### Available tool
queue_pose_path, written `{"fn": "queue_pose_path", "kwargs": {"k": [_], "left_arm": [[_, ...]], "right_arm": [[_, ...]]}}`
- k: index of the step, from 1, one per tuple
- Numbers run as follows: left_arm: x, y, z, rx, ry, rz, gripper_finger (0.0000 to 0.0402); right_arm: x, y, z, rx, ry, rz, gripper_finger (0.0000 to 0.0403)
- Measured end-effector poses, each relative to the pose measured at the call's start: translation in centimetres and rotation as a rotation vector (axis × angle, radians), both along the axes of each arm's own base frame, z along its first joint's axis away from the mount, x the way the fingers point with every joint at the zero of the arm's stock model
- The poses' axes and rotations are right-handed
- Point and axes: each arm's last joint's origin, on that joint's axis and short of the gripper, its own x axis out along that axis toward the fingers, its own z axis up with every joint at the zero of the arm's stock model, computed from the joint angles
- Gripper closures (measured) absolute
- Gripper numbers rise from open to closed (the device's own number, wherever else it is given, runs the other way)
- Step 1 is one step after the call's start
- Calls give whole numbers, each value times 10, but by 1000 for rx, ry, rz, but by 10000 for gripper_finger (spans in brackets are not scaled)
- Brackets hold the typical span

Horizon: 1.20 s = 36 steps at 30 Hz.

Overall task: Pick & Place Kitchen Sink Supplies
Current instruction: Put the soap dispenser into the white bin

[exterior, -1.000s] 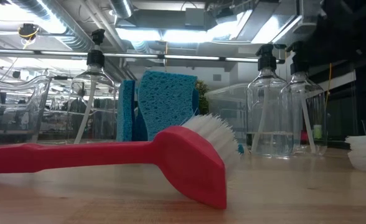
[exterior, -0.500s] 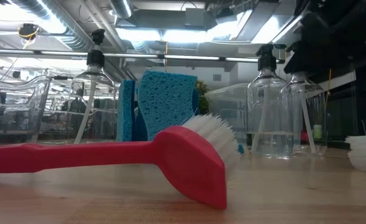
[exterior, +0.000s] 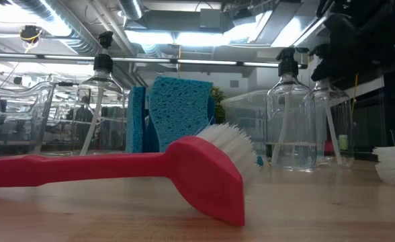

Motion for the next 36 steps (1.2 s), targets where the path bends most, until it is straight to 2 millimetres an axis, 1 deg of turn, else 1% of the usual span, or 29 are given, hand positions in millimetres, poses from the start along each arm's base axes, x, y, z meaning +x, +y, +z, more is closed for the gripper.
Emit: {"fn": "queue_pose_path", "kwargs": {"k": [10, 16, 18, 30, 36], "left_arm": [[0, 0, 0, 0, 0, 0, 391], [0, 0, 0, 0, 0, 0, 389], [0, 0, 0, 0, 0, 0, 391], [0, 0, 0, 0, 0, 0, 389], [0, 0, 0, 0, -1, 0, 391]], "right_arm": [[3, -7, 3, 5, 12, -38, 268], [1, -11, 28, 5, 20, -48, 268], [-1, -12, 39, -1, 15, -48, 268], [-20, -24, 130, 24, -60, -41, 268], [-28, -31, 181, -22, -111, 16, 268]]}}
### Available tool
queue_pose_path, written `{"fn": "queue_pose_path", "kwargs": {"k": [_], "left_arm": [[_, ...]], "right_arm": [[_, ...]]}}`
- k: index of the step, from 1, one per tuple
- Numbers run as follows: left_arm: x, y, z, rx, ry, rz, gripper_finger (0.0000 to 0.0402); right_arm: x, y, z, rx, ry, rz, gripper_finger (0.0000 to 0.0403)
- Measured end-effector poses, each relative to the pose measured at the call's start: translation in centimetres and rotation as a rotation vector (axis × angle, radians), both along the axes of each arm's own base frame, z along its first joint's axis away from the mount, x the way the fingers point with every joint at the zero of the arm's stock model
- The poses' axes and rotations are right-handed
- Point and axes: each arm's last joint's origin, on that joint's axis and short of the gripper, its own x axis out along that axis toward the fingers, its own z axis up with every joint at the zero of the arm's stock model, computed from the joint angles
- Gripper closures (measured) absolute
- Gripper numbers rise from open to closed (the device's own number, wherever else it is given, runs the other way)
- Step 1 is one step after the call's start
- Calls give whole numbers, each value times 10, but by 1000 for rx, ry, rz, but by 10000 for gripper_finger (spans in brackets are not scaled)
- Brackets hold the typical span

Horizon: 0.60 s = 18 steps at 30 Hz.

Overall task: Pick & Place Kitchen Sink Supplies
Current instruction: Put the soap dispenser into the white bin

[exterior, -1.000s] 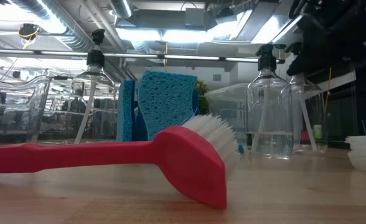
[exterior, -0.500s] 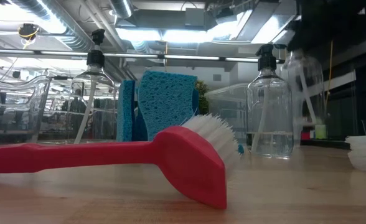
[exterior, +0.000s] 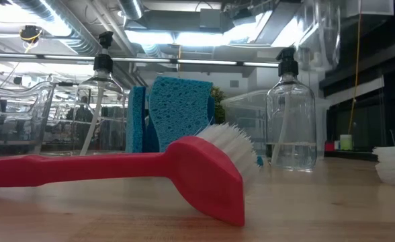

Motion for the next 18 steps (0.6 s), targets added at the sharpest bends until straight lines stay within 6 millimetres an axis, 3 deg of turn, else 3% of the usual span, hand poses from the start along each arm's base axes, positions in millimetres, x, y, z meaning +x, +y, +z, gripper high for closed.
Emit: {"fn": "queue_pose_path", "kwargs": {"k": [8, 18], "left_arm": [[0, 0, 0, 0, 1, 0, 392], [0, 0, 0, 0, 0, 0, 389]], "right_arm": [[-9, -16, 50, -84, -26, 14, 268], [1, -25, 55, -94, -27, -27, 268]]}}
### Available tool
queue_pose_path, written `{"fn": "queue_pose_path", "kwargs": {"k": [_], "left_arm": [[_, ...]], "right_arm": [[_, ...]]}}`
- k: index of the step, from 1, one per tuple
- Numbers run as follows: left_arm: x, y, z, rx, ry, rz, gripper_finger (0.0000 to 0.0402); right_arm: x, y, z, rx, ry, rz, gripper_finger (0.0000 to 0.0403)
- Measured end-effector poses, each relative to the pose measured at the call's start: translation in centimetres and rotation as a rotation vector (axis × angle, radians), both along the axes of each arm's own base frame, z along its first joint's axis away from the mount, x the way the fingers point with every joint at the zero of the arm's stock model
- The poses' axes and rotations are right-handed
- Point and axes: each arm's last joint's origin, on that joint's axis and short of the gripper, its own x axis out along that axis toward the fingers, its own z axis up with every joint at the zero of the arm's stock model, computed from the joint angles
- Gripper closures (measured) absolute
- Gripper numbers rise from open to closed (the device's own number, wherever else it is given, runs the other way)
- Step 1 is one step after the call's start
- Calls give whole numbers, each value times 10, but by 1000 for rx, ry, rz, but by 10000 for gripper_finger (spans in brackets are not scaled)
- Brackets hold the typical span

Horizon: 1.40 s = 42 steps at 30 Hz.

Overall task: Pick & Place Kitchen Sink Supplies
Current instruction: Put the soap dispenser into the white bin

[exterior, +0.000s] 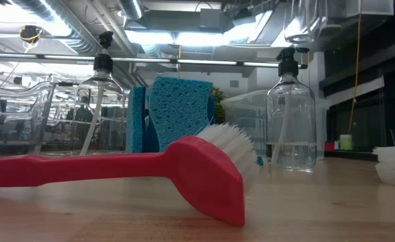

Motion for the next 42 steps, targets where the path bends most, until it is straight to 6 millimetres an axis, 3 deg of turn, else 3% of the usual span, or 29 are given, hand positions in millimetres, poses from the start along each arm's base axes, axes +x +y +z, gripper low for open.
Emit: {"fn": "queue_pose_path", "kwargs": {"k": [12, 17, 23, 31, 42], "left_arm": [[0, 0, 0, 0, 1, 0, 392], [0, 0, 0, 0, 1, 0, 389], [0, 0, 0, 0, 1, 0, 391], [0, 0, 0, 0, 0, 0, 390], [0, 0, 0, 0, 0, 0, 389]], "right_arm": [[50, -7, 17, -136, 8, 30, 268], [64, -24, 17, -167, 48, -16, 268], [64, -52, 11, -94, 69, -72, 268], [74, -67, -24, -58, 156, -123, 268], [85, -75, -55, -49, 152, -157, 268]]}}
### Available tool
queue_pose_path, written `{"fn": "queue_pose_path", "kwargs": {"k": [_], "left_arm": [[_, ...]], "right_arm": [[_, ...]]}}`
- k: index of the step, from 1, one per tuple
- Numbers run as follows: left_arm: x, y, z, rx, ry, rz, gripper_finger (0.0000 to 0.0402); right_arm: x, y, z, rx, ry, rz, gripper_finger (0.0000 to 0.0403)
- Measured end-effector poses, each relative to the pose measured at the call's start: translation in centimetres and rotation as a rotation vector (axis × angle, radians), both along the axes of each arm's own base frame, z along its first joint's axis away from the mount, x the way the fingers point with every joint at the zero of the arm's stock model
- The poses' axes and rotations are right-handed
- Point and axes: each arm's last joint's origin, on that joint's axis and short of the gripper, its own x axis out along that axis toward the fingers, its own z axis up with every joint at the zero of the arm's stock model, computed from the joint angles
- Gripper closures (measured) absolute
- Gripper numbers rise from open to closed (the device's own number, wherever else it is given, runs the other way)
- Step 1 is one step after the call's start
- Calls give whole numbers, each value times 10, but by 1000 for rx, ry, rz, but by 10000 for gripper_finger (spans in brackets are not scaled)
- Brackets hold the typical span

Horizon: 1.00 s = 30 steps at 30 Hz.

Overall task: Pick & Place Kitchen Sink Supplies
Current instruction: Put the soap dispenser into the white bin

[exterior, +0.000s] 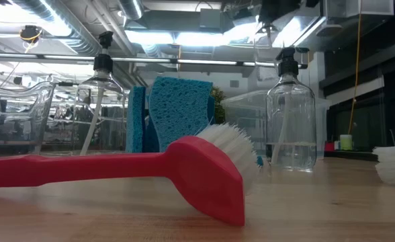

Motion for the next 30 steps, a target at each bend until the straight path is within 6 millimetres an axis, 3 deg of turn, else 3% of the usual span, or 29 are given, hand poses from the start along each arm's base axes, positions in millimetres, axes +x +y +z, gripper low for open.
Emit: {"fn": "queue_pose_path", "kwargs": {"k": [12, 30], "left_arm": [[0, 0, 0, 0, 0, 0, 389], [0, 0, 0, 0, 0, 0, 389]], "right_arm": [[12, -16, -31, 56, -49, 28, 268], [13, -17, -63, 83, -33, 4, 268]]}}
